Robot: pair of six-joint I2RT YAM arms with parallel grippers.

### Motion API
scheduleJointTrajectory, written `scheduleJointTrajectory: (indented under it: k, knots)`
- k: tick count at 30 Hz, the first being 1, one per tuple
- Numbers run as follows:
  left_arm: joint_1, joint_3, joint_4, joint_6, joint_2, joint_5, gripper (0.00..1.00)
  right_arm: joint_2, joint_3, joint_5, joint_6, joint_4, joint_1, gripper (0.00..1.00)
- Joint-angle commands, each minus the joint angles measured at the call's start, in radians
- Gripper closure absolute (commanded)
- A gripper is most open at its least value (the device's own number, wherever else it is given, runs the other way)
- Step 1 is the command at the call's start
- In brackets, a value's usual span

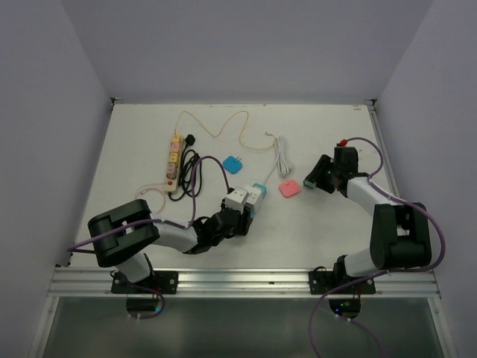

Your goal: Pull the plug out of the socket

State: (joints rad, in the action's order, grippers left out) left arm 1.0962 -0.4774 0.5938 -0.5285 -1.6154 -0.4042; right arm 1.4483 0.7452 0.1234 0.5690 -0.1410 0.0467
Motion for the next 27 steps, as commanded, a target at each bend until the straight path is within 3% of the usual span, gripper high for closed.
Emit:
scheduleJointTrajectory:
  k: [1, 2, 7, 11, 15, 18, 22, 27]
  knots:
    - [0.002, 0.007, -0.014, 0.027, -0.012, -0.002, 1.00, 0.006, 0.031, 0.019, 0.032, 0.055, -0.016, 0.48]
    - [0.002, 0.005, -0.014, 0.027, -0.015, -0.001, 1.00, 0.007, 0.034, 0.009, 0.017, 0.047, -0.016, 0.35]
    - [0.001, -0.007, -0.017, 0.033, -0.028, 0.002, 1.00, -0.014, 0.056, -0.056, -0.032, -0.023, -0.016, 0.09]
    - [0.001, -0.009, -0.019, 0.032, -0.029, 0.002, 1.00, -0.057, 0.054, -0.067, -0.070, -0.042, -0.016, 0.02]
    - [0.001, -0.009, -0.019, 0.032, -0.029, 0.002, 1.00, -0.135, 0.023, 0.106, -0.135, 0.010, -0.004, 0.01]
    - [-0.001, -0.006, -0.009, 0.042, -0.028, 0.008, 1.00, -0.207, 0.019, 0.163, -0.230, 0.015, 0.077, 0.01]
    - [-0.002, 0.003, 0.006, 0.053, -0.018, 0.028, 1.00, -0.282, 0.023, 0.130, -0.359, 0.009, 0.310, 0.01]
    - [-0.001, 0.023, 0.020, 0.058, 0.014, 0.041, 1.00, -0.309, 0.006, 0.137, -0.396, 0.060, 0.426, 0.01]
